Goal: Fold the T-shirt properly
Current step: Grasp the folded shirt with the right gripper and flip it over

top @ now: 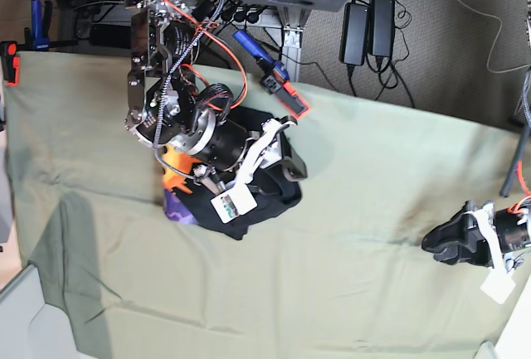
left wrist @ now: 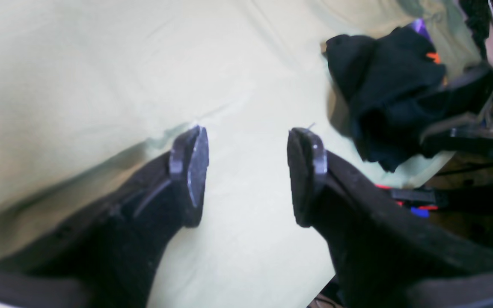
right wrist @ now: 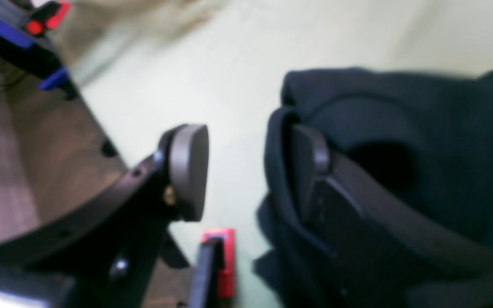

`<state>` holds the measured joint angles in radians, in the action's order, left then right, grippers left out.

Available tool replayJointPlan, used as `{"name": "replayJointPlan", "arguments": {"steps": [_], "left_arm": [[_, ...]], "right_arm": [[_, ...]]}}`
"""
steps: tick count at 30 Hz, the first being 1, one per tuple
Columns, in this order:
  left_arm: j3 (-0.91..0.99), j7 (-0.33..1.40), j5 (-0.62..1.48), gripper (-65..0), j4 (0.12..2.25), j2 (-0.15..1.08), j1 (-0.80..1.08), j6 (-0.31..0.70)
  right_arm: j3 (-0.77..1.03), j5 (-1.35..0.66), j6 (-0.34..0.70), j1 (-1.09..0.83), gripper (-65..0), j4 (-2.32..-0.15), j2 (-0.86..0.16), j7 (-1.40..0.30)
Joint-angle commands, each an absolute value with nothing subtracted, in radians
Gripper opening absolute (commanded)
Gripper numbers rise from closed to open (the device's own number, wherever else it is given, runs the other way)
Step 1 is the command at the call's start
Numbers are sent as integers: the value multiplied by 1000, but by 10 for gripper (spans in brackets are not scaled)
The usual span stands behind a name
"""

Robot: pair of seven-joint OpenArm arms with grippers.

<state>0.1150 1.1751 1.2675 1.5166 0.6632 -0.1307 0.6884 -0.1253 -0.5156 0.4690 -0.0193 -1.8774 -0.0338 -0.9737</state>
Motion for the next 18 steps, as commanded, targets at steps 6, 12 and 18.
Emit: {"name": "replayJointPlan", "arguments": {"steps": [6,12,18], "left_arm": [[124,1182,1335,-319,1534,719,-152,698],[124,1190,1351,-319,1534,751,-152,698],[124,1193,1358,-319,1534,768,-152,698]], "right_arm": [[-126,-656,572,20,-305,-1894,3,-950],[-127,-705,572,27,-238,-1894,75,-956],[-126,-749,572,27,-239,-1894,123,-981]]}}
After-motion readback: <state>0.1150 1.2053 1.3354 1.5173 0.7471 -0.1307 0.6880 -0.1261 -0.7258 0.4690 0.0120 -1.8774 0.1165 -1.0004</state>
